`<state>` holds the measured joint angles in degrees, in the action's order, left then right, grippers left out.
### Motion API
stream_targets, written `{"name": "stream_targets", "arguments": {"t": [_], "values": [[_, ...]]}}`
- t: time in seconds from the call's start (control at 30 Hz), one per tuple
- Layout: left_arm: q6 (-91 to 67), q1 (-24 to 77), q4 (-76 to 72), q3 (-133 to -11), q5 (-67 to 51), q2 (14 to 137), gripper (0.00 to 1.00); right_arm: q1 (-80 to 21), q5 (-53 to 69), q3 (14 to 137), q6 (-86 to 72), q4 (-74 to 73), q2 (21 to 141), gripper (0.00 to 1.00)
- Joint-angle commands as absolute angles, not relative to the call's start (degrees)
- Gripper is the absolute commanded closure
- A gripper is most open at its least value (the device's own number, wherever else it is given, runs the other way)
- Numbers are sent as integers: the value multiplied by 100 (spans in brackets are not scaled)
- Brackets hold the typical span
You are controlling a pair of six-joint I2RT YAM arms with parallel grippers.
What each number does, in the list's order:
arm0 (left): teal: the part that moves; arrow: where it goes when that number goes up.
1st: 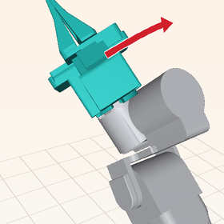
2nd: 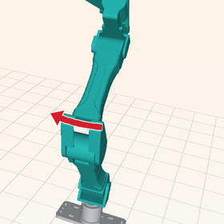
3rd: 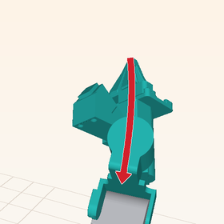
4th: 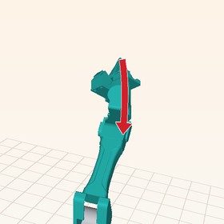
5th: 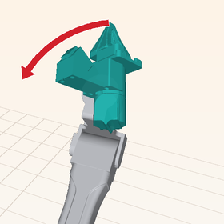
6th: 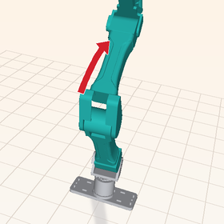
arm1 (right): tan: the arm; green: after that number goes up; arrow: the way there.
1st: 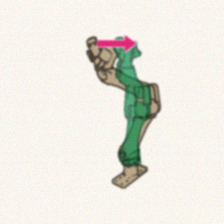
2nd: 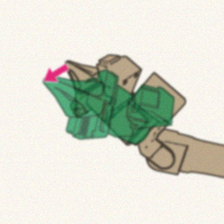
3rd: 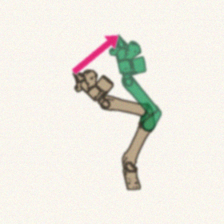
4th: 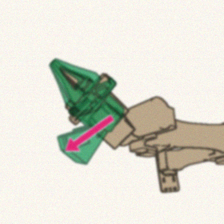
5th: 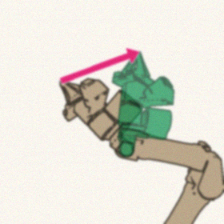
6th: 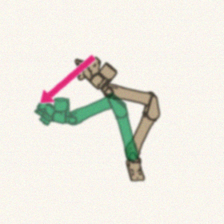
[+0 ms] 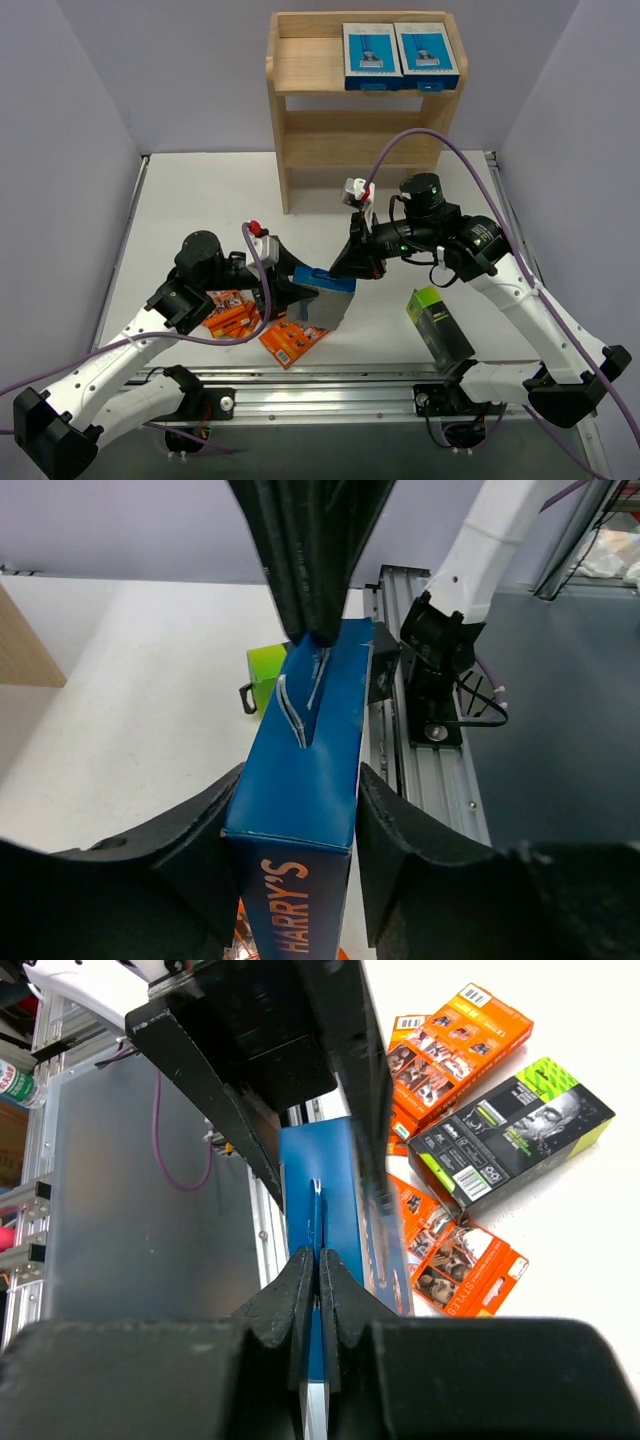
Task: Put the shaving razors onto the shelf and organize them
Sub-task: Pass the shaving razor from the right arm to the left
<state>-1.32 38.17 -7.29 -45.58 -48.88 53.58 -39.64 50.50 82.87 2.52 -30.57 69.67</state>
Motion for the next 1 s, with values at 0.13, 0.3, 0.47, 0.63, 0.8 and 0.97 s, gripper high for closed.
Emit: {"name": "stream_targets", "arguments": {"t": [0.13, 0.3, 0.47, 0.63, 0.8, 0.97], "values": [[-35, 3850, -423, -4641, -4932, 5107, 68, -3973, 4984, 8200, 422, -2874, 6873, 100], [-9, 3850, -114, -4527, -4729, 4940, 89, -3973, 4922, 8112, 404, -2804, 6943, 100], [333, 3850, 296, -4561, -4124, 4781, 89, -3973, 4624, 8130, 159, -2610, 6943, 59], [921, 3893, 624, -4623, -3052, 4650, 96, -3973, 4202, 8209, -402, -2374, 6733, 44], [1186, 4016, 554, -4544, -1628, 4536, 98, -3973, 2898, 7709, -1413, -1838, 6303, 41], [1765, 4481, 194, -4614, -143, 4245, 98, -4051, 2145, 7287, -3237, -1250, 6074, 42]]}}
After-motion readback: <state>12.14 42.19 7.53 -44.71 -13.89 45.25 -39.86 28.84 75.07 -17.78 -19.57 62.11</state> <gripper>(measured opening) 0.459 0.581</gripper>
